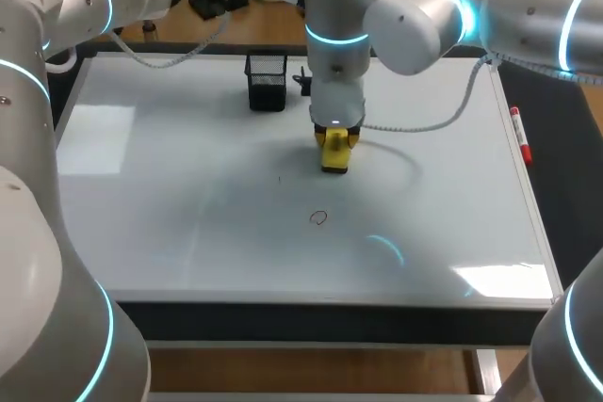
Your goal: Pick up the inspection probe, press it on each red-marked spot on the whiteboard one by one, put down the probe, pick up the eraser, and wipe off all the red marks.
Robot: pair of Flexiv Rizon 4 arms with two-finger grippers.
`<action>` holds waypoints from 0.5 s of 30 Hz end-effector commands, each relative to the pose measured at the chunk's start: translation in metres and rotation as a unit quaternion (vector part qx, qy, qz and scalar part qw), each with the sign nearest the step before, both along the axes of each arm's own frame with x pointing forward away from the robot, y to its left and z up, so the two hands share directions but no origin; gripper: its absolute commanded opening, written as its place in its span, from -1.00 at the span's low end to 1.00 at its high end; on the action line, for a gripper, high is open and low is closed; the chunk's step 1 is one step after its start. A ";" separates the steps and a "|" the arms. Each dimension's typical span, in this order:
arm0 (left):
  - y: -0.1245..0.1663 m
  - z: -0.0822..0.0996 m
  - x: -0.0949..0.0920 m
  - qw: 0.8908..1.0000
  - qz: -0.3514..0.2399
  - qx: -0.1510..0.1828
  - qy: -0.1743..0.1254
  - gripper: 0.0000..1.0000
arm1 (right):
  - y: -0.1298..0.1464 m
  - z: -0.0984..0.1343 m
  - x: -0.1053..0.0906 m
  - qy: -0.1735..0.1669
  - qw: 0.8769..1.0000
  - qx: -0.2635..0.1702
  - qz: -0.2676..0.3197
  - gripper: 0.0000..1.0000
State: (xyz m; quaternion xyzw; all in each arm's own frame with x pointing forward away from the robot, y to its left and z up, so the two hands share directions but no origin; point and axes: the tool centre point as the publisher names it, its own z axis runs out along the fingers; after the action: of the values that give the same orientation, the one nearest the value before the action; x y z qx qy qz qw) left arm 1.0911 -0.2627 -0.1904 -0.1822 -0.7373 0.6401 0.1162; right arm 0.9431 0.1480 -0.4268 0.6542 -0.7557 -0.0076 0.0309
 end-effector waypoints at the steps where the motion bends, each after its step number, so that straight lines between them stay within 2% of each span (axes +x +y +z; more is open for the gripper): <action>1: 0.000 -0.001 0.007 0.992 -0.125 0.014 0.017 -1.00 | -0.020 -0.004 -0.004 -0.005 1.000 0.003 -0.005 -1.00; 9: 0.000 -0.001 0.007 0.992 -0.125 0.014 0.017 -1.00 | -0.038 -0.002 -0.006 -0.006 1.000 0.000 -0.023 -1.00; 13: 0.000 -0.001 0.007 0.992 -0.125 0.014 0.017 -1.00 | -0.042 0.008 -0.006 -0.014 0.999 0.014 -0.032 -1.00; 15: 0.000 -0.001 0.007 0.992 -0.125 0.014 0.017 -1.00 | -0.045 0.013 -0.005 -0.004 0.999 0.012 -0.033 -1.00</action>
State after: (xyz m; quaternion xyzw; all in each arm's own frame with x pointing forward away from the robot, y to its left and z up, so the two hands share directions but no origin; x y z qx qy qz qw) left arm 1.0911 -0.2627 -0.1904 -0.1823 -0.7373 0.6401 0.1162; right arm 0.9407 0.1127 -0.4226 0.6271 -0.7786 -0.0112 0.0198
